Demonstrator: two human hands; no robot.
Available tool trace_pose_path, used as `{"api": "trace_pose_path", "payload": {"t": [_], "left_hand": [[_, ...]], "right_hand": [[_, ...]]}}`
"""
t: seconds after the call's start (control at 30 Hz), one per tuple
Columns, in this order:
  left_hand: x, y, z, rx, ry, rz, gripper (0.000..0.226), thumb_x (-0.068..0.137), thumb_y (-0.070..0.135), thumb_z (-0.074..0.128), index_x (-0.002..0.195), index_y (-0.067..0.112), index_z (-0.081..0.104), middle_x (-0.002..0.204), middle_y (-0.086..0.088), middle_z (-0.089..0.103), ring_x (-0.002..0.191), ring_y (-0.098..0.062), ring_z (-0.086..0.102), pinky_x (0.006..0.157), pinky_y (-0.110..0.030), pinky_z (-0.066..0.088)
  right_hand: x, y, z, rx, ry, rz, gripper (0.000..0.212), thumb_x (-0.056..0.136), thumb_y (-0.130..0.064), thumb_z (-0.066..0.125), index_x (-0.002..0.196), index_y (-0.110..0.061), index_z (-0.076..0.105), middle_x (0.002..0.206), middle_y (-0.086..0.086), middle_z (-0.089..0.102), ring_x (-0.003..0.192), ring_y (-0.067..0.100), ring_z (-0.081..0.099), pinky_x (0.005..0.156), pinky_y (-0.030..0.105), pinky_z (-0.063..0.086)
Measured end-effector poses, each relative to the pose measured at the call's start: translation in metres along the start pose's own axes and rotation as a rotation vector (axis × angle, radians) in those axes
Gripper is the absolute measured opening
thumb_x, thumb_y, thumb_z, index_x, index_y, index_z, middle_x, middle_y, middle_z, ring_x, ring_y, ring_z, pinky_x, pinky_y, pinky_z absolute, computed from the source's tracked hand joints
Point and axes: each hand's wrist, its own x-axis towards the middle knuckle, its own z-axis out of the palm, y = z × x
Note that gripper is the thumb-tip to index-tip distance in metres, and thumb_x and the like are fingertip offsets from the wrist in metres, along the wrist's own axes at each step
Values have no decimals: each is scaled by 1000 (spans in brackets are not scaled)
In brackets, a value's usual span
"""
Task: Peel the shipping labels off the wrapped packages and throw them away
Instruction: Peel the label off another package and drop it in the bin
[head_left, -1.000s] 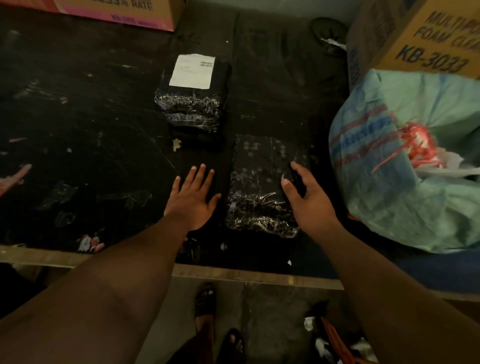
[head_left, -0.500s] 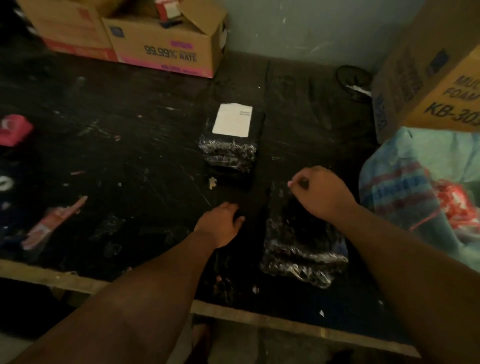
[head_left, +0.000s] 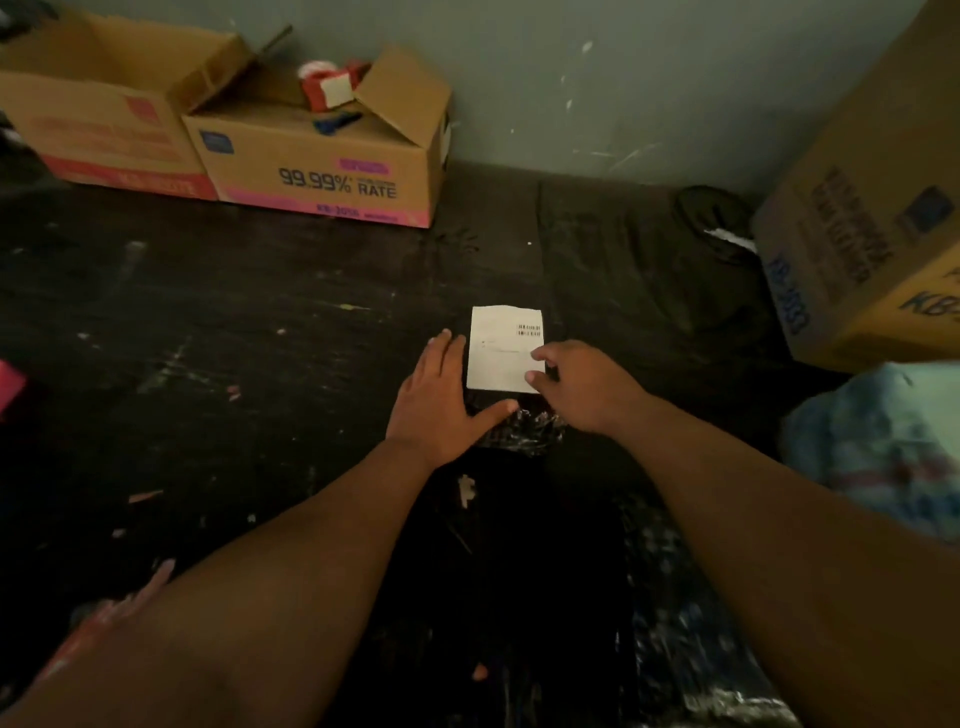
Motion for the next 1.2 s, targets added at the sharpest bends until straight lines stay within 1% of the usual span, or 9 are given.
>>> {"api": "trace_pose_path", "payload": {"t": [0.17,0.3,0.5,0.63,0.73,0.87,1.0,1.1,1.2], "left_hand": [[31,-10,4,-38,-104,20,137,65,90,59,160,20,-11,169,2,-15,154,-15,-11,122,-49,10],[38,-19,13,-27,-220,3,144,61,93,58,158,19,-20,166,3,-25,153,-14,-17,125,-49,6],[40,-25,23,-132,-203,-9,147,60,84,70,157,21,-21,164,8,-29,152,-10,-17,120,-38,-2],[42,-27,27,-167,-198,-15,147,60,83,73,158,23,-20,162,13,-31,152,-8,-16,121,-38,4],[42,-27,26,-202,-201,-24,147,59,80,75,158,25,-17,162,16,-31,152,-7,-15,121,-40,11],[40,-25,23,-202,-236,-38,147,58,80,75,158,26,-19,161,18,-32,152,-8,-14,124,-47,17],[39,-24,21,-202,-248,-45,147,57,82,74,158,27,-18,163,16,-30,153,-9,-15,124,-50,16],[36,-23,20,-182,-231,-42,146,58,83,73,158,26,-17,164,14,-28,153,-11,-13,125,-47,13],[36,-22,20,-160,-206,-25,145,59,83,72,159,24,-16,166,10,-24,153,-10,-13,125,-43,6]], "right_hand": [[39,-7,-7,-53,-2,21,46,96,-41,51,140,-24,49,140,7,50,127,25,47,105,40,42],[78,-12,-7,-75,7,18,45,98,-38,50,140,-23,49,143,7,49,131,26,44,108,40,39],[126,-28,6,-112,10,39,40,101,-34,42,140,-26,48,146,5,46,136,28,38,110,48,33],[143,-34,13,-151,-33,123,38,100,-35,45,137,-26,52,144,5,46,137,29,36,110,51,29],[149,-32,12,-98,4,136,31,96,-36,54,125,-29,62,132,2,57,127,25,47,106,50,35],[151,-34,10,-15,32,134,19,91,-32,64,108,-26,71,106,0,69,98,17,62,93,40,52],[147,-37,8,-5,67,116,9,90,-32,66,96,-27,71,95,-2,69,91,17,63,90,42,53],[141,-36,5,-29,90,43,7,91,-31,63,85,-30,65,92,-5,65,89,15,61,92,45,51],[134,-33,2,-87,118,-45,5,93,-29,61,89,-31,64,95,-6,59,90,13,58,93,40,49]]}}
